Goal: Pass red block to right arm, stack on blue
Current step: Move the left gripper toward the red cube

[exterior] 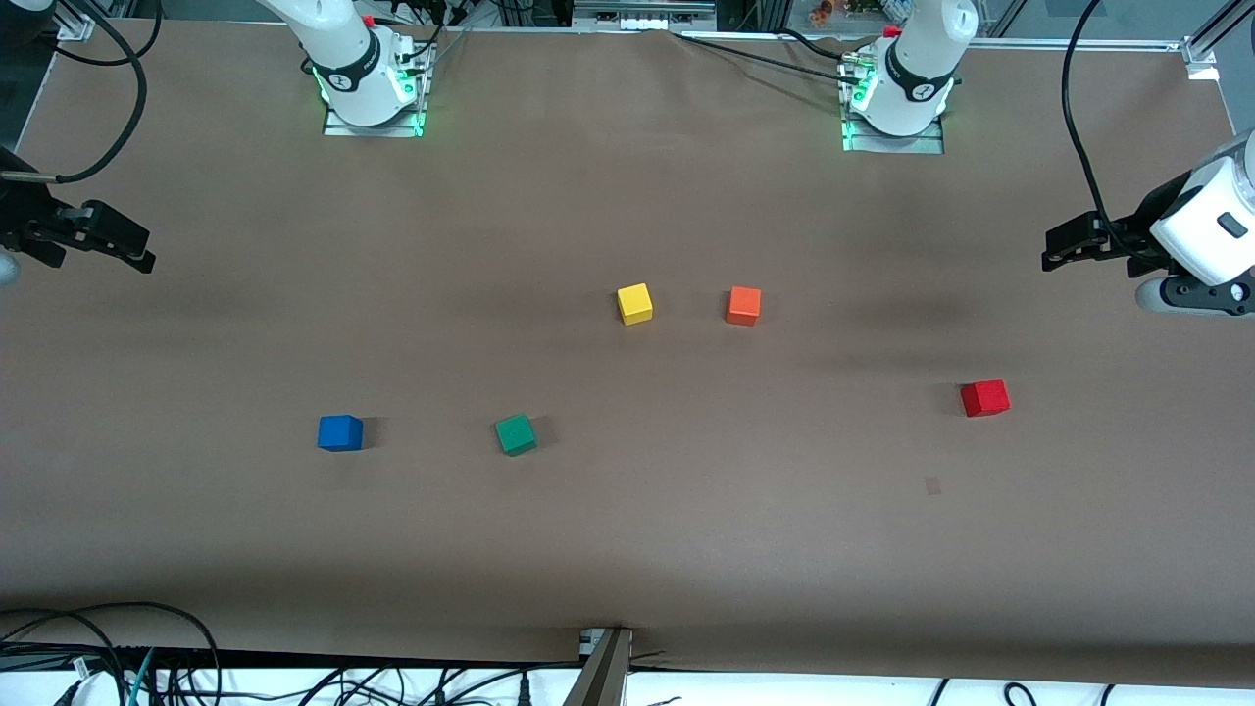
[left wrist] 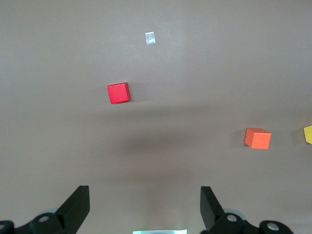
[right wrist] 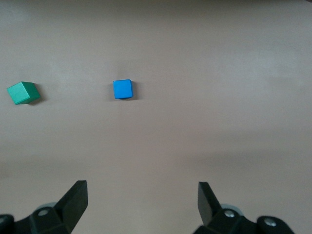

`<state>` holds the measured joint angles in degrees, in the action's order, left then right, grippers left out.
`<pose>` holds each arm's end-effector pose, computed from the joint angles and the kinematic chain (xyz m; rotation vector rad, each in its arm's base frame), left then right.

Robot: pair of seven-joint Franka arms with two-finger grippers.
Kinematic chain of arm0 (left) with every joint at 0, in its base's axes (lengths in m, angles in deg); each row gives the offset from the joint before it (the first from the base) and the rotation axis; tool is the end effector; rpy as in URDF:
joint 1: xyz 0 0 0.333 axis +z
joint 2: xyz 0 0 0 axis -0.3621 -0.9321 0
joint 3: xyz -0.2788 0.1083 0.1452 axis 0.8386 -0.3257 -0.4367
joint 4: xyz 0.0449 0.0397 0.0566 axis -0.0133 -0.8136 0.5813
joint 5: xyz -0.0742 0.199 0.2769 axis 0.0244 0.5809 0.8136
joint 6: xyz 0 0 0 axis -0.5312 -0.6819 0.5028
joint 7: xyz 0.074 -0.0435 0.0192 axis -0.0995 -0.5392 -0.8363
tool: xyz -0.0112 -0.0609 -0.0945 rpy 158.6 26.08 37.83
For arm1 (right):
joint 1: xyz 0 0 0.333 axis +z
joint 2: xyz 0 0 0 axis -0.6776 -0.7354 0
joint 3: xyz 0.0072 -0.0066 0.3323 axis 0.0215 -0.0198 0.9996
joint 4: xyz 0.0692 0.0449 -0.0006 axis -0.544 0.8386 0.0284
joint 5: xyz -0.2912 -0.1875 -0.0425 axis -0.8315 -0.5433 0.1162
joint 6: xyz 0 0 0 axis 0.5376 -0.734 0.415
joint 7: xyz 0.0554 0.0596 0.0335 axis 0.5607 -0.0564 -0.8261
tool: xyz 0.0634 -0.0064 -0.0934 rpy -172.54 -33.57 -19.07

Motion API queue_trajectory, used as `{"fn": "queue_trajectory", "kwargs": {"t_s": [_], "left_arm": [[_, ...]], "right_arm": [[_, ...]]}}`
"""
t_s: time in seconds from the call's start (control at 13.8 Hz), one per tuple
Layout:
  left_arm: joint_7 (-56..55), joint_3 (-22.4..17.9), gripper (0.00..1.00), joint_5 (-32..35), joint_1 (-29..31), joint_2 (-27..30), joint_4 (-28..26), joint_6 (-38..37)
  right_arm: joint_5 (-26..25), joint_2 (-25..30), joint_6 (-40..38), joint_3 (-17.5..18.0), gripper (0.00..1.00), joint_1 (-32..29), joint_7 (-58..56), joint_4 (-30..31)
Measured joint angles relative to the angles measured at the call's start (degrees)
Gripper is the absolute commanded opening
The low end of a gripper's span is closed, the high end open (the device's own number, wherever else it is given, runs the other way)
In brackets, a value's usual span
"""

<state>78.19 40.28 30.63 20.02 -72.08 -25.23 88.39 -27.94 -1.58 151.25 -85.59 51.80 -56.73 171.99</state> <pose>0.5396 -0.0132 0.5993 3.1199 -0.0726 -0.2265 0.5337 -0.0075 0.6241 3.1030 -0.0674 0.0519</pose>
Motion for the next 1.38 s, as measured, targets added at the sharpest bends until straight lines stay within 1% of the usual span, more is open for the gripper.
{"fn": "queue_trajectory", "kwargs": {"t_s": [0.36, 0.58, 0.94, 1.16, 1.38], "left_arm": [[0.27, 0.00, 1.00, 0.00, 0.11, -0.02, 0.03, 0.00], [0.32, 0.01, 1.00, 0.00, 0.23, -0.20, 0.03, 0.00], [0.57, -0.10, 1.00, 0.04, 3.15, -3.72, 1.44, 0.37], [1.30, -0.14, 1.00, 0.04, 4.88, -6.69, 1.66, 4.82], [1.30, -0.13, 1.00, 0.05, 5.38, -13.04, 1.47, 12.45]], "right_arm": [[0.00, 0.01, -0.40, -0.07, 1.00, -0.04, 0.05, -0.01], [0.07, 0.11, -5.16, 0.29, 1.00, 0.07, 0.05, -0.05], [0.14, 0.23, -5.97, 2.97, 1.00, 0.98, 0.03, -0.06], [0.14, 0.23, -5.77, 3.07, 1.00, 1.36, -0.07, -0.13], [0.14, 0.22, -5.42, 3.08, 1.00, 1.55, -0.10, -0.29]]}}
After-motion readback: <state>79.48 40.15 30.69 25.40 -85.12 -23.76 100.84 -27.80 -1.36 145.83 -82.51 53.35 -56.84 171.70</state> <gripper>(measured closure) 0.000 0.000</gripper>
